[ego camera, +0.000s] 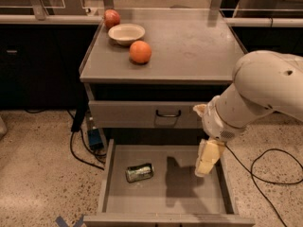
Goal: Pick green can from middle drawer and place on counter
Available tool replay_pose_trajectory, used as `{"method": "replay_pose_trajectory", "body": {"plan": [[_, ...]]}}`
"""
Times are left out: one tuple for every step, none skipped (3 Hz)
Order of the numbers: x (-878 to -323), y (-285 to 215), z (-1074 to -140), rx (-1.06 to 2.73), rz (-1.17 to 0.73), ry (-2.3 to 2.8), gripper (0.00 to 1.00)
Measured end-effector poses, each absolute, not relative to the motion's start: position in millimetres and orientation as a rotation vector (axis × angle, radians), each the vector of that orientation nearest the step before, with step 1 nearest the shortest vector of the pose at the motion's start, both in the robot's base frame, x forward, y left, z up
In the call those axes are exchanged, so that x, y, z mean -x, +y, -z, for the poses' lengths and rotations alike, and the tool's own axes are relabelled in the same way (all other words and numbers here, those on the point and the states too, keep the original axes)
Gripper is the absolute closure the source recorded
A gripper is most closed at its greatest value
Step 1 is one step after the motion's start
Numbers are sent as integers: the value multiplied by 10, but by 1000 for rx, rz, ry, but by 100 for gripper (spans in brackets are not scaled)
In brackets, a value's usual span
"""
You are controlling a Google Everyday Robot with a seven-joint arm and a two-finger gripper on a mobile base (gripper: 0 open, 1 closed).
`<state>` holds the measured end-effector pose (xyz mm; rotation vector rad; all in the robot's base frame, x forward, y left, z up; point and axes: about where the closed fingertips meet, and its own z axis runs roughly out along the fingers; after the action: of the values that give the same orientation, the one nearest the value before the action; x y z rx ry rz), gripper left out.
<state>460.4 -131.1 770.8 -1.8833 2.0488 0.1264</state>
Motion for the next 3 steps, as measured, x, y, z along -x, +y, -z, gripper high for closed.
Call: {"method": "replay_pose_trajectory", "body": {"plan": [[-4693,-1177,-7476,1918,-125,2004,0],[-4812,-1052,-7183,1939,-101,1962,0],[-4916,-971,-6876,1938,-105,1942,0]]}}
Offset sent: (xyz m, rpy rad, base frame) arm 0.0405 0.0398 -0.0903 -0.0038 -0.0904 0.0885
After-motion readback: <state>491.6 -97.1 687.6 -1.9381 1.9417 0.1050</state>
